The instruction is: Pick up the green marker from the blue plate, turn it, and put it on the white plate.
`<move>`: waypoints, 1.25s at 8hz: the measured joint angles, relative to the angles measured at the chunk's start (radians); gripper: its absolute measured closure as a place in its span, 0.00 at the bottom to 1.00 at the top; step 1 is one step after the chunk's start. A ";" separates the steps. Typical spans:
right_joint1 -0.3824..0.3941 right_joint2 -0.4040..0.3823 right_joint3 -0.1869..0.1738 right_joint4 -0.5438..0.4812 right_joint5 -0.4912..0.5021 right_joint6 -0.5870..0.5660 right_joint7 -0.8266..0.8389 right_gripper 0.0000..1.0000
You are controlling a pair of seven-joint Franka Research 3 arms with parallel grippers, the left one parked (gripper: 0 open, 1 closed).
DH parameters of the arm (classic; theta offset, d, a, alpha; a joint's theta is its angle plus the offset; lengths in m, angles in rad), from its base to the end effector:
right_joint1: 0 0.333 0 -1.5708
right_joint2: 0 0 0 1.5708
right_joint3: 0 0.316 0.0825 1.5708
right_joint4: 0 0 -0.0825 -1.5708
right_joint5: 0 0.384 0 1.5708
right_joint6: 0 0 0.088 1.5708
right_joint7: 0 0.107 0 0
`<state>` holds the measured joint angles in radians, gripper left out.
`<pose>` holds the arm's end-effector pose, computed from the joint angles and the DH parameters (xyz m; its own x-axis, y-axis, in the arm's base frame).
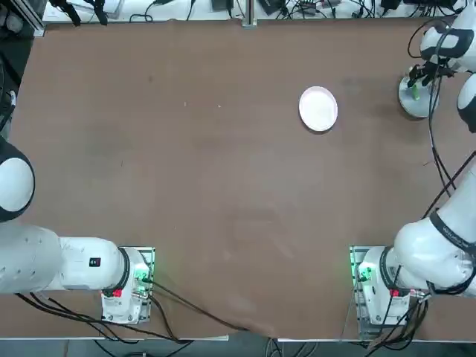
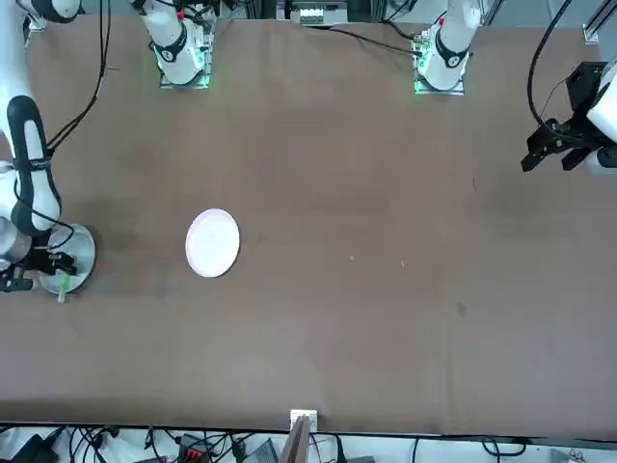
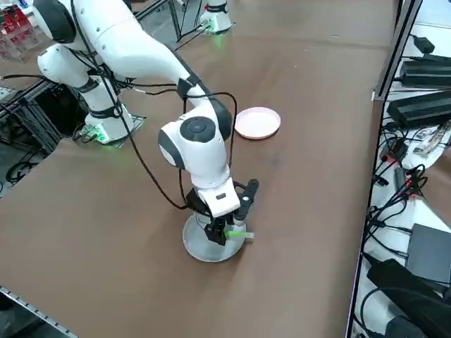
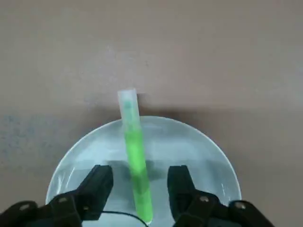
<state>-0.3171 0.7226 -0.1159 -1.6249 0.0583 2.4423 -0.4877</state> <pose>0.6406 -0.2842 0.2097 0.9963 0.0472 0.0722 0.0415 -0.9961 0.0777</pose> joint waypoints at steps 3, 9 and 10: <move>0.000 0.021 0.002 0.001 0.000 0.036 -0.005 0.55; 0.007 -0.079 0.024 0.055 0.008 -0.160 0.025 0.84; 0.018 -0.148 0.049 0.058 0.011 -0.269 0.105 0.84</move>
<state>-0.2991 0.5746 -0.0674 -1.5664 0.0697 2.1733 -0.3823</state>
